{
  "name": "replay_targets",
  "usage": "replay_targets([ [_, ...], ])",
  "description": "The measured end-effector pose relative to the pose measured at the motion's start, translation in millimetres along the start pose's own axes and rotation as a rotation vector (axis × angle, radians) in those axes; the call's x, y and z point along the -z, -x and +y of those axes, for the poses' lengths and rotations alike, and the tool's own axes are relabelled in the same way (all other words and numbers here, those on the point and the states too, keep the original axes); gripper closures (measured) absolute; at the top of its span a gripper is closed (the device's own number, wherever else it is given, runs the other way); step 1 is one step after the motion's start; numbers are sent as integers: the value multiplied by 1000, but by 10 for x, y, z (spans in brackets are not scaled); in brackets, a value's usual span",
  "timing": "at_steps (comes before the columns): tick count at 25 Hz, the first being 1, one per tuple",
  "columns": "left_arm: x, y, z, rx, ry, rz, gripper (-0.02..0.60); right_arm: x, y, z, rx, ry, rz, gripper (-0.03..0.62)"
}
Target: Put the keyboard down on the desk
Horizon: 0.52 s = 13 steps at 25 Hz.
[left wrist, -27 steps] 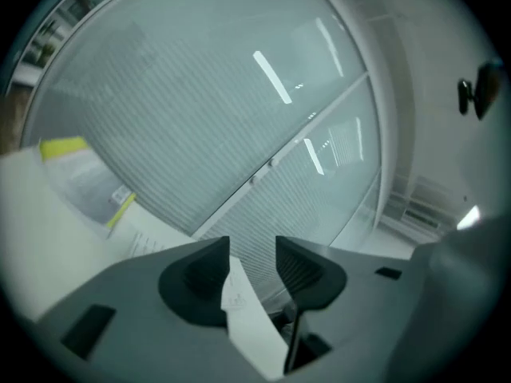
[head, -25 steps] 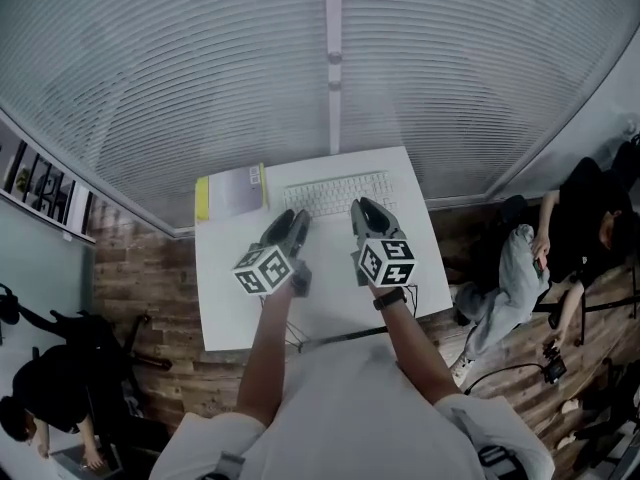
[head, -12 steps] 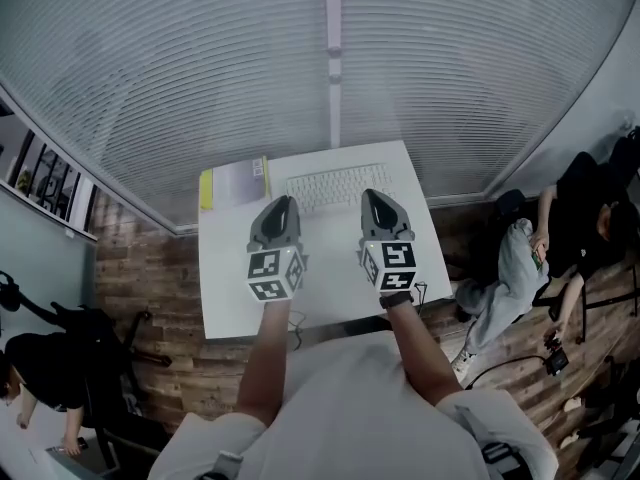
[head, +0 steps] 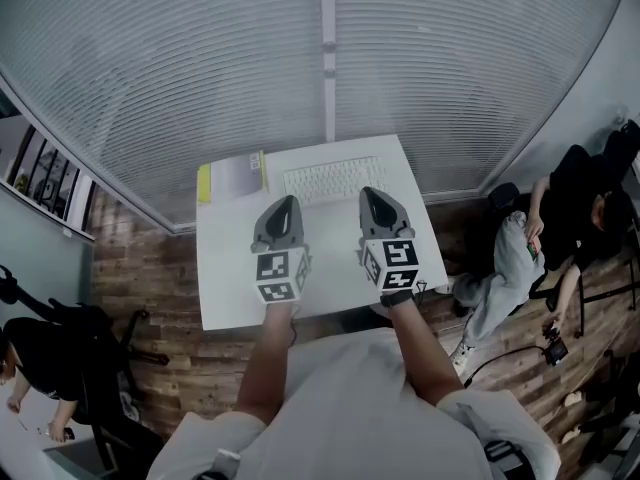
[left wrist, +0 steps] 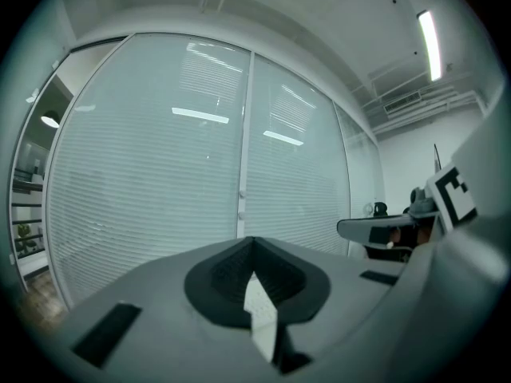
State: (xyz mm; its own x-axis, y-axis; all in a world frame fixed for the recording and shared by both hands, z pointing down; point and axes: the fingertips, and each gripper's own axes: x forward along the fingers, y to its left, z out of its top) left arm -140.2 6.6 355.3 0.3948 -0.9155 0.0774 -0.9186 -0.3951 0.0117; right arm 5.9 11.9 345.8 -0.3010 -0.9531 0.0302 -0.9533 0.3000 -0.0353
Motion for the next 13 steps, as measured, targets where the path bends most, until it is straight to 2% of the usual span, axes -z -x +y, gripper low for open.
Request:
replay_targets([
  [7,17,201,-88,21,15,-11,568,44,263,-4,39,-11,-2,583],
  [13,116,395,-153,9,-8,-4,568,198,462,64,36,15,28,583],
])
